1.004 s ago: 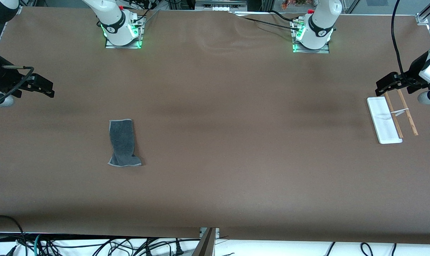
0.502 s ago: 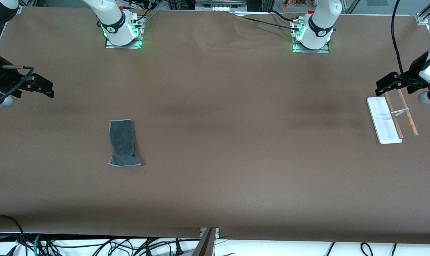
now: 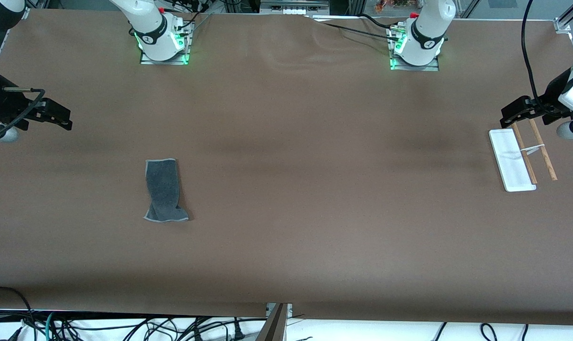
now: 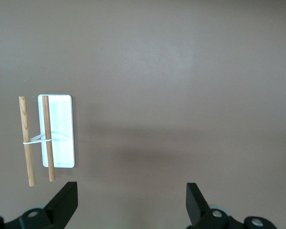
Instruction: Pass towel and hang on rack
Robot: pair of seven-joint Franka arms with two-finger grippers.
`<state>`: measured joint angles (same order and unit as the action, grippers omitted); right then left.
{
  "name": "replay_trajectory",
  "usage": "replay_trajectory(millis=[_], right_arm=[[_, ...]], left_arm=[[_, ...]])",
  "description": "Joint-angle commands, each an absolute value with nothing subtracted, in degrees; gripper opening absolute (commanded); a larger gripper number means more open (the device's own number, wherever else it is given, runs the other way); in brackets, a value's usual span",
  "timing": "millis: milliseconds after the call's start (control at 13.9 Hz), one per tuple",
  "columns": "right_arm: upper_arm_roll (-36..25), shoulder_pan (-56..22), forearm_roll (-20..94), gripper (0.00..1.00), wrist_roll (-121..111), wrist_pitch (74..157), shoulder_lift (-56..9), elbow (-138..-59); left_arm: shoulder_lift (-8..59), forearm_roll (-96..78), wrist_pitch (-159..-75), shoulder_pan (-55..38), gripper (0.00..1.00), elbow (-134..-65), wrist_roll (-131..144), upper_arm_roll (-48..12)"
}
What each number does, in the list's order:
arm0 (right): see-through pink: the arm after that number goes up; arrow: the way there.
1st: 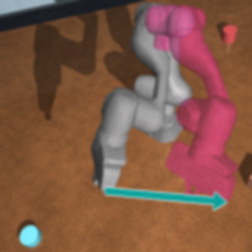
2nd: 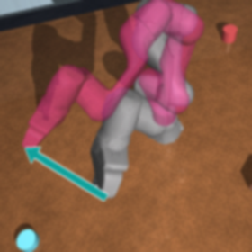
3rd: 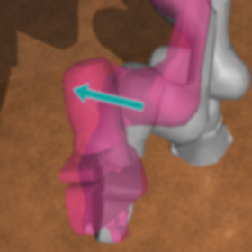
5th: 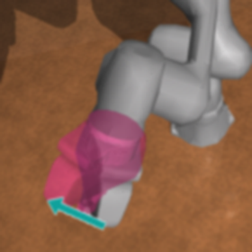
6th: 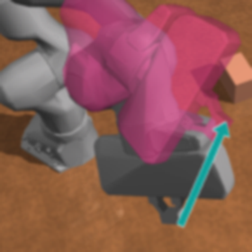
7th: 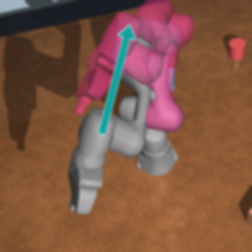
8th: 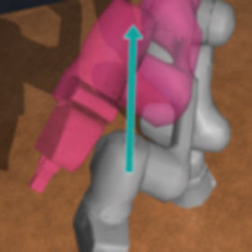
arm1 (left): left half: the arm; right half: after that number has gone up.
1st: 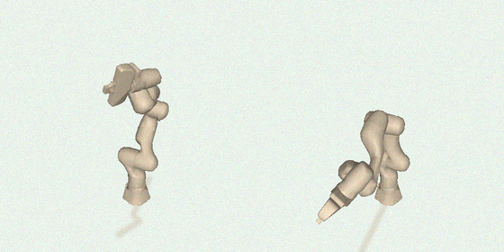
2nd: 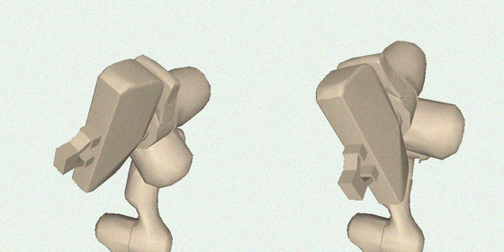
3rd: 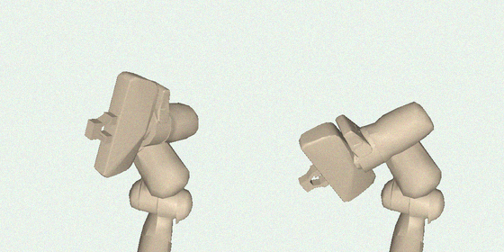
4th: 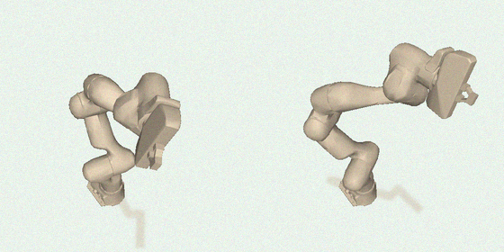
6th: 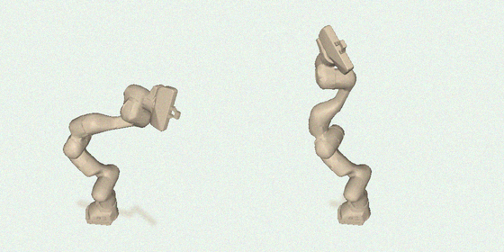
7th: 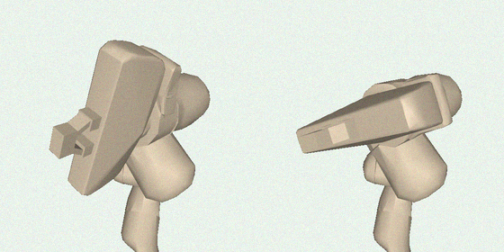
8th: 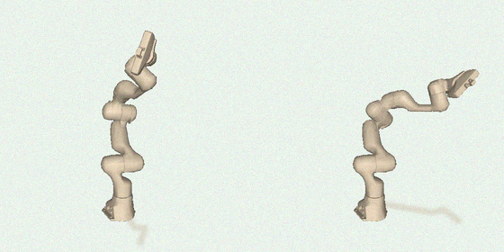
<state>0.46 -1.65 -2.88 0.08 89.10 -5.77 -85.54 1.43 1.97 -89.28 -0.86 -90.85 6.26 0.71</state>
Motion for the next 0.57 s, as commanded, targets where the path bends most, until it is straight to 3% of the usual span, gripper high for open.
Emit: replay_trajectory(millis=[0,502], right_arm=[[1.23,-0.88,-3.52,1.00,-0.09,89.21,-5.71,-85.17],[1.14,-0.79,-3.69,1.00,0.09,94.20,-8.25,-85.17]], left_arm=[[2.29,2.99,-88.15,-1.05,1.00,-89.12,5.45,0.79],[2.29,2.99,-88.15,-1.05,1.00,-89.12,5.45,0.88]])
